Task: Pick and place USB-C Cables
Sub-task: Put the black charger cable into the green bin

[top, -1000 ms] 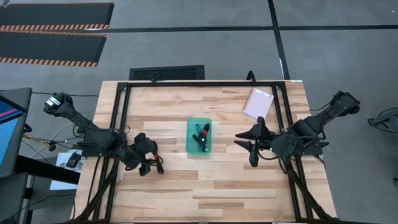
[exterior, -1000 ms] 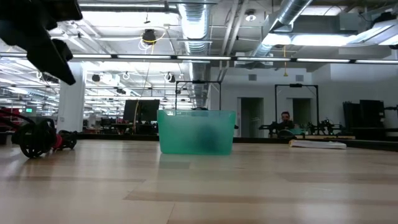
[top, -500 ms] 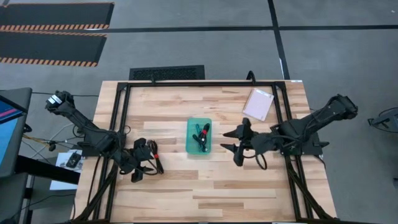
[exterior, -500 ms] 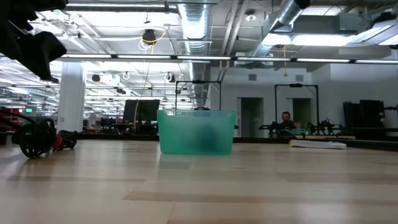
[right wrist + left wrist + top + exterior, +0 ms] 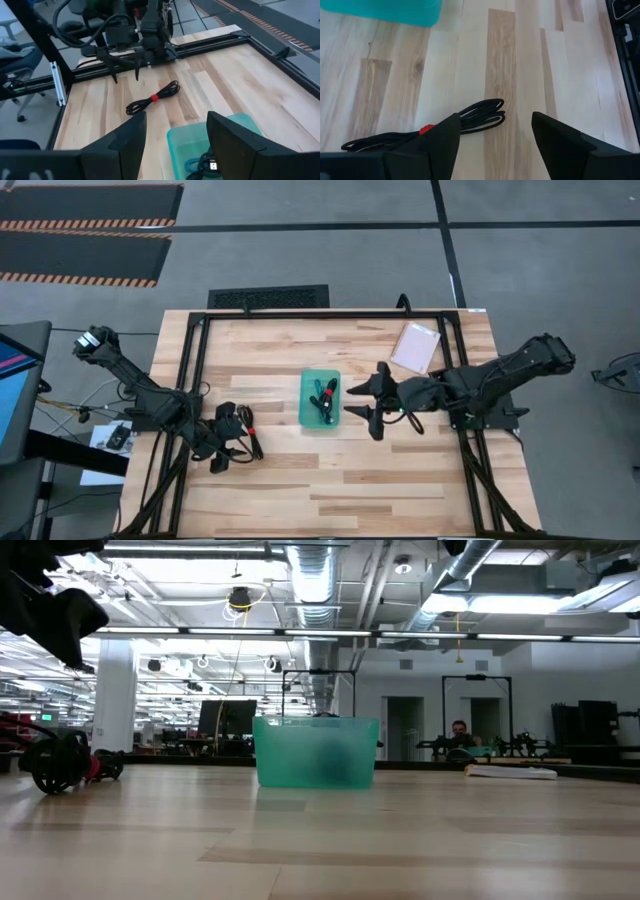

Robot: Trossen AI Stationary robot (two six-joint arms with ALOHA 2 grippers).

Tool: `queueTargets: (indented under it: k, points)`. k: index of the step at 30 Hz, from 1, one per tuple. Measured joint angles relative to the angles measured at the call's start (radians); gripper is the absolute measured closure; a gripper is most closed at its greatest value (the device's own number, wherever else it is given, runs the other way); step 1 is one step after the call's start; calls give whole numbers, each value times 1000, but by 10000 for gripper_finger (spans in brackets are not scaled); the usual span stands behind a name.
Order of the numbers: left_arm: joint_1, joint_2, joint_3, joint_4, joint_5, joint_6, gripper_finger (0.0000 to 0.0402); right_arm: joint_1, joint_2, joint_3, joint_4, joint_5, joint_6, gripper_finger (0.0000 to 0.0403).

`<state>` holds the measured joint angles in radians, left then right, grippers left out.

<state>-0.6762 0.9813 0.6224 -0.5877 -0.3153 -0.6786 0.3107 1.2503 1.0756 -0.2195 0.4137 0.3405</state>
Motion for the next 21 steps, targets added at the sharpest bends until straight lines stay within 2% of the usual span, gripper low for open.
queueTargets:
  k: [21]
  points:
    - [-18, 0, -38, 3, 9, 47, 169, -34, 0, 0, 31, -26, -33, 171]
